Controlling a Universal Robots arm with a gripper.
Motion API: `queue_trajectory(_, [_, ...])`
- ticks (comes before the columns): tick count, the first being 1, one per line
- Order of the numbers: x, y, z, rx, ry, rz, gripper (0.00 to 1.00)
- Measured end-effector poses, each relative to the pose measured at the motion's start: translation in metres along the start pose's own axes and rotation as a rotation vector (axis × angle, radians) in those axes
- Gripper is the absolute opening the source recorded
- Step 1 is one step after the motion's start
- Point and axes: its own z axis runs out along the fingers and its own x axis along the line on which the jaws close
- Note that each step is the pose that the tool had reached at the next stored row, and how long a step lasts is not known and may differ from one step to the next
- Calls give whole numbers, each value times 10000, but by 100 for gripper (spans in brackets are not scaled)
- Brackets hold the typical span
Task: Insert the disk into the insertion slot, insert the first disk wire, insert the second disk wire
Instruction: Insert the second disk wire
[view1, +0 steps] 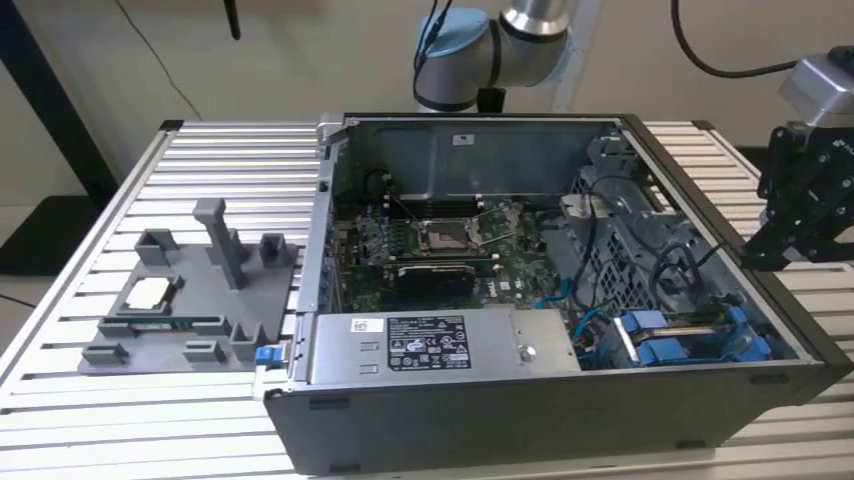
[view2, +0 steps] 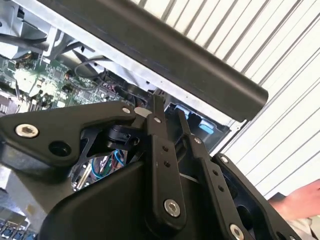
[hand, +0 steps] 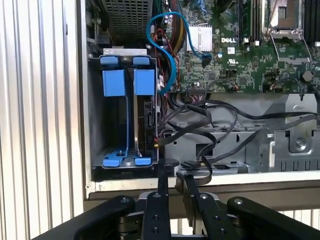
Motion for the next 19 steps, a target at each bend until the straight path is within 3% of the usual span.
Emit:
queue_trajectory(5, [3,-7,28,-24,-185,0,27])
queue_trajectory(12, [5,-13,45,-24,-188,0,27])
queue_trajectory(14, [7,-13,64,-25,-226,0,27])
queue_trajectory(15, [7,-14,67,-27,-293,-3,27])
queue_trajectory(16, [7,-13,70,-31,-411,-3,27])
queue_trajectory(19, [7,-13,70,-45,-874,4,27])
